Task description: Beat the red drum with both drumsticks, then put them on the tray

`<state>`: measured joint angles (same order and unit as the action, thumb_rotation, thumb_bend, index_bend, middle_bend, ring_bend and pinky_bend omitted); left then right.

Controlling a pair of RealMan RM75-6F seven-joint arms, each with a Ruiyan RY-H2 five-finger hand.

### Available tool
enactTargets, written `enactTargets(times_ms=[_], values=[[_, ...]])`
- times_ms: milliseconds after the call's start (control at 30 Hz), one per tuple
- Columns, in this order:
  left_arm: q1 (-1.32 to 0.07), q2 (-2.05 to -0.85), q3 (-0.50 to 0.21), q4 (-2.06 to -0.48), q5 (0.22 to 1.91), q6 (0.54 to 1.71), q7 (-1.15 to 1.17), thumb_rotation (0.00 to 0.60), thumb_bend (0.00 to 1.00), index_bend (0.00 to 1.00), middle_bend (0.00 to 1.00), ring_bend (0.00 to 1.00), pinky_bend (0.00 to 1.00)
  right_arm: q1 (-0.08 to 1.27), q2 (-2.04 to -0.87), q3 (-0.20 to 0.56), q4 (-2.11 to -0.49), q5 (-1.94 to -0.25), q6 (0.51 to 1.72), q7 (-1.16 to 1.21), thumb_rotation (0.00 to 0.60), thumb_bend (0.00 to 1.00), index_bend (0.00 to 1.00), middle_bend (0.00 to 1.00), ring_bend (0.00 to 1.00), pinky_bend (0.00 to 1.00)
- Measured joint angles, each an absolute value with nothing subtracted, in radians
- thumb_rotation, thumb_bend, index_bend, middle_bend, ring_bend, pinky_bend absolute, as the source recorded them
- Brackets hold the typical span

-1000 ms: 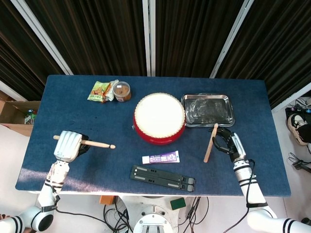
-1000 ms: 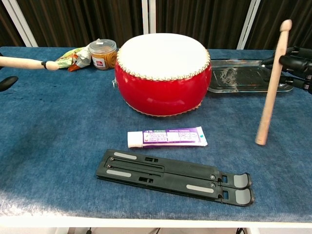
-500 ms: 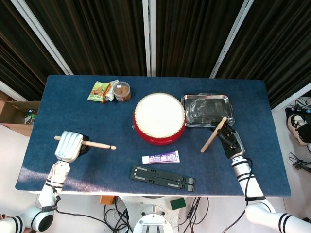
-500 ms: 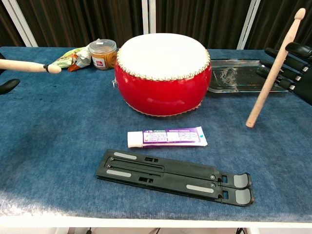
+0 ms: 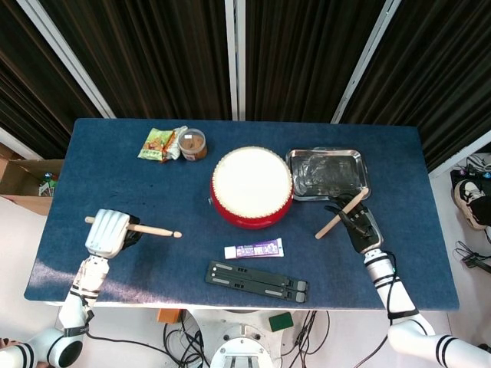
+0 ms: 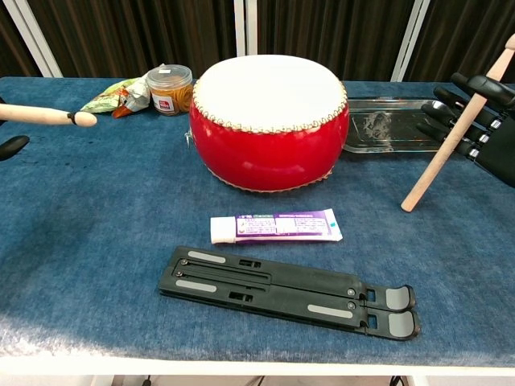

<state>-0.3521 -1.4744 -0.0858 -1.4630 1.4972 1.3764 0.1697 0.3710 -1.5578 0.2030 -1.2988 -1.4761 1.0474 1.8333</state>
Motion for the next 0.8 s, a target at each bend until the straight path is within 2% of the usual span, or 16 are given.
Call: enactTargets(times_ms=[67,300,533,800], values=[[-0.352,-1.474,-0.085,-1.465,1.499,1.376,0.170,0.600,0.38,1.00,1.00,1.00,1.00,0.370,-1.563,0.192,-1.288,-1.482,1.056,1.827,0.600,0.17,0.46,0.49,0.24,0.35],[-0.353,-1.468,-0.085,-1.473,1.503,1.376,0.173,0.600,0.38,1.00,1.00,1.00,1.00,0.371,-1.584,0.161,-1.256,-1.484,1.063,1.764,0.600,0.04,0.67,0.59,0.33,0.41],[-0.355,-1.463,-0.086,-1.483,1.506,1.375,0.176,0.600,0.38,1.00,1.00,1.00,1.00,0.386,-1.612,0.144,-1.234,-1.479,1.054,1.705,0.600,0.03,0.81,0.63,0.41,0.47],[-0.354,-1.456,-0.084,-1.492,1.502,1.368,0.175,0.600,0.38,1.00,1.00,1.00,1.00,0.408,-1.654,0.130,-1.203,-1.479,1.040,1.658,0.600,0.03,0.85,0.66,0.45,0.52]])
